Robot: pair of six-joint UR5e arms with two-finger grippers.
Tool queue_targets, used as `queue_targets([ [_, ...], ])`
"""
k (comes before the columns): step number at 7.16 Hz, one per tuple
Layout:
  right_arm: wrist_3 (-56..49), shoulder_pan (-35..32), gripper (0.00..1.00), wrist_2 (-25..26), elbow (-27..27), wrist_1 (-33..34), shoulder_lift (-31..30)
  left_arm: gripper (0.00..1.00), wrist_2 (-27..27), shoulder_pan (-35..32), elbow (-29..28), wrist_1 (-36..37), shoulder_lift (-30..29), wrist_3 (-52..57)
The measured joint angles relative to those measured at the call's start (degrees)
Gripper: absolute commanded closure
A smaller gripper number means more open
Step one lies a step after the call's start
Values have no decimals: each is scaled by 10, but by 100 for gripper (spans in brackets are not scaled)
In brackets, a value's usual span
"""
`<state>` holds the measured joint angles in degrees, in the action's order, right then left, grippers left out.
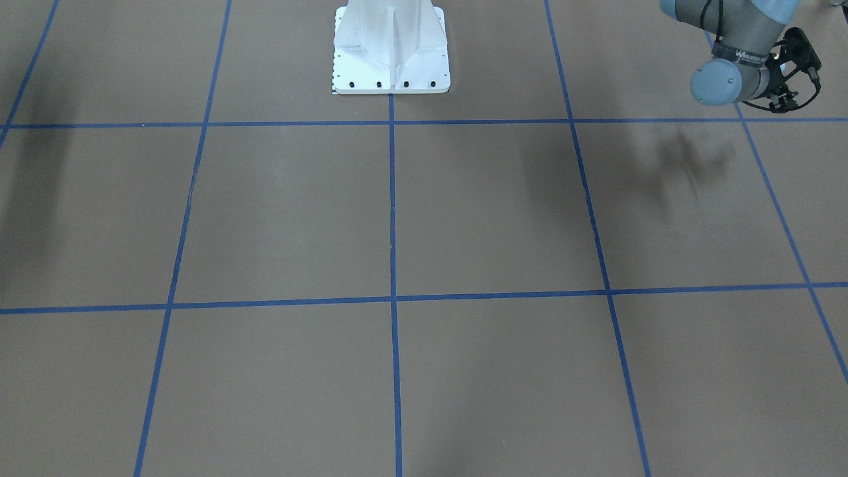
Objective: Place and press bell with both arms
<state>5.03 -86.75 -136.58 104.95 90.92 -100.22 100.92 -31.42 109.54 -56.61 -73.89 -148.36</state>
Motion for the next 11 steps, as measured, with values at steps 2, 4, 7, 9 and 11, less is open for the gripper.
queue_targets([
  [2, 10, 5, 0, 0, -1, 0, -2, 0, 27, 11, -51, -36, 1, -41],
  [4, 34, 5, 0, -2, -1, -4, -3, 0, 53, 22, -115, -79, 1, -65],
  [7, 42, 5, 0, -5, 2, -5, 1, 0, 71, 27, -179, -119, 8, -75],
  [9, 41, 5, 0, -5, 5, -6, 2, 0, 83, 29, -184, -122, 15, -80],
  [11, 41, 5, 0, -4, 5, -6, 3, 0, 103, 43, -185, -121, 16, -97],
])
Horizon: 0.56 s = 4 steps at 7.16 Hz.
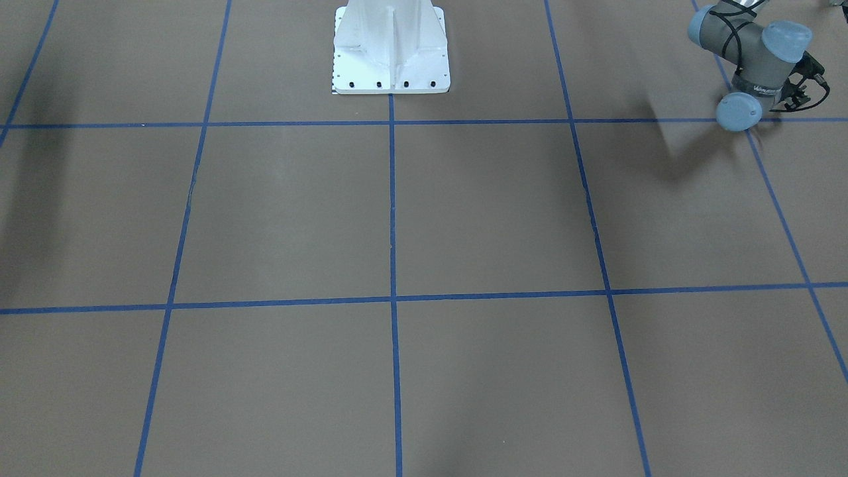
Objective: Place and press bell with both arms
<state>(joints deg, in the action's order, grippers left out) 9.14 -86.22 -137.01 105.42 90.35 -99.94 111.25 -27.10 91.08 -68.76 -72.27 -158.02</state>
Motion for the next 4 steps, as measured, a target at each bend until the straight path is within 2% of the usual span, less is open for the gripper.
queue_targets([
  [4, 0, 0, 0, 2, 0, 0, 0, 0, 25, 32, -1, -9, 3, -35],
])
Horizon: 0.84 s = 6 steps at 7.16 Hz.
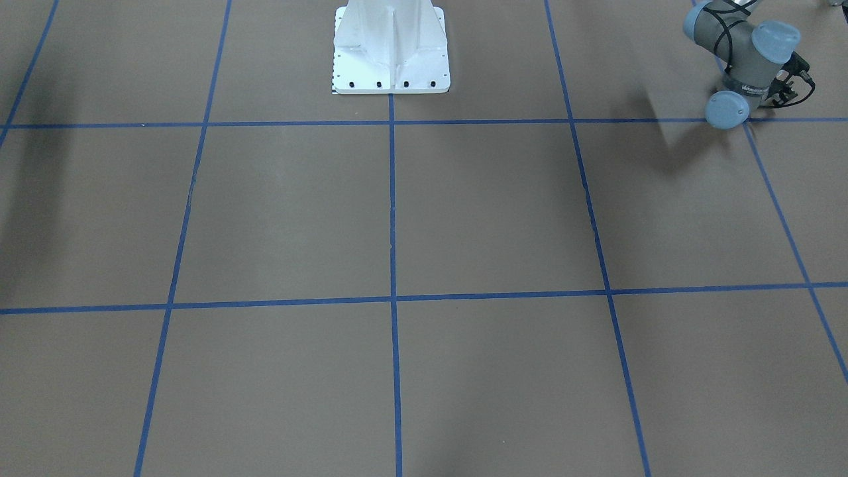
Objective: Place and press bell with both arms
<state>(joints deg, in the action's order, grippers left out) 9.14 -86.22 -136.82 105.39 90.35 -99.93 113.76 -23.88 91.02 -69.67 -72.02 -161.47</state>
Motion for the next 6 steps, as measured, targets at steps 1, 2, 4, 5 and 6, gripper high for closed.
queue_targets([
  [1, 0, 0, 0, -1, 0, 0, 0, 0, 0, 3, 0, -2, 4, -5],
  [2, 0, 0, 0, -2, 1, 0, 0, 0, 1, 5, 0, -6, 8, -8],
  [4, 0, 0, 0, -3, 1, 0, -1, 0, 6, 14, -1, -14, 12, -13],
  [5, 0, 0, 0, -3, 1, 0, -1, 0, 12, 20, -3, -16, 12, -16],
  [6, 0, 0, 0, -2, 1, 0, -1, 0, 19, 26, -6, -19, 13, -19],
])
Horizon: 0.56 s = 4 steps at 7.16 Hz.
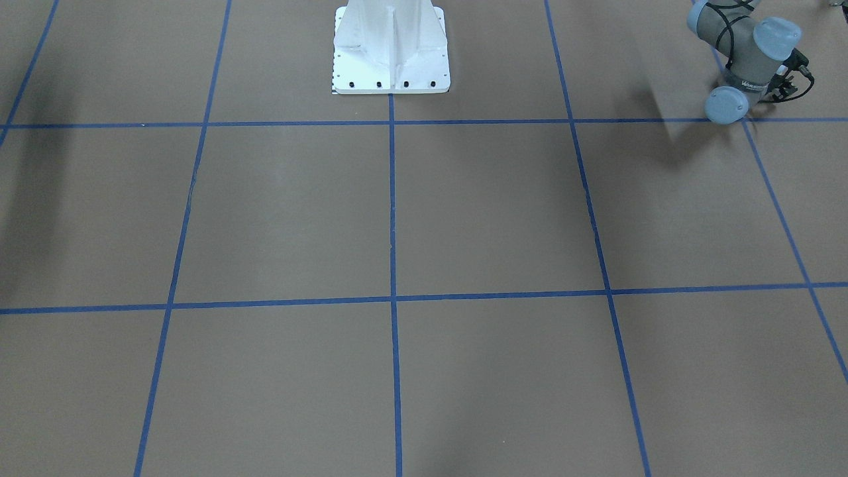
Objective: Place and press bell with both arms
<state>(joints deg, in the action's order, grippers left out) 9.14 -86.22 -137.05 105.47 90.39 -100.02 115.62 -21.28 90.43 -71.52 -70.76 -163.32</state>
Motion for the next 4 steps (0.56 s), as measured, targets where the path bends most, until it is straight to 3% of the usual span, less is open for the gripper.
queue_targets([
  [2, 0, 0, 0, 1, 0, 0, 0, 0, 7, 11, -5, -6, 1, -6],
  [3, 0, 0, 0, 1, 0, 0, 0, 8, 9, 14, -7, -7, 1, -9],
  [4, 0, 0, 0, 2, 0, 0, 0, 22, 11, 17, -9, -7, 2, -13],
])
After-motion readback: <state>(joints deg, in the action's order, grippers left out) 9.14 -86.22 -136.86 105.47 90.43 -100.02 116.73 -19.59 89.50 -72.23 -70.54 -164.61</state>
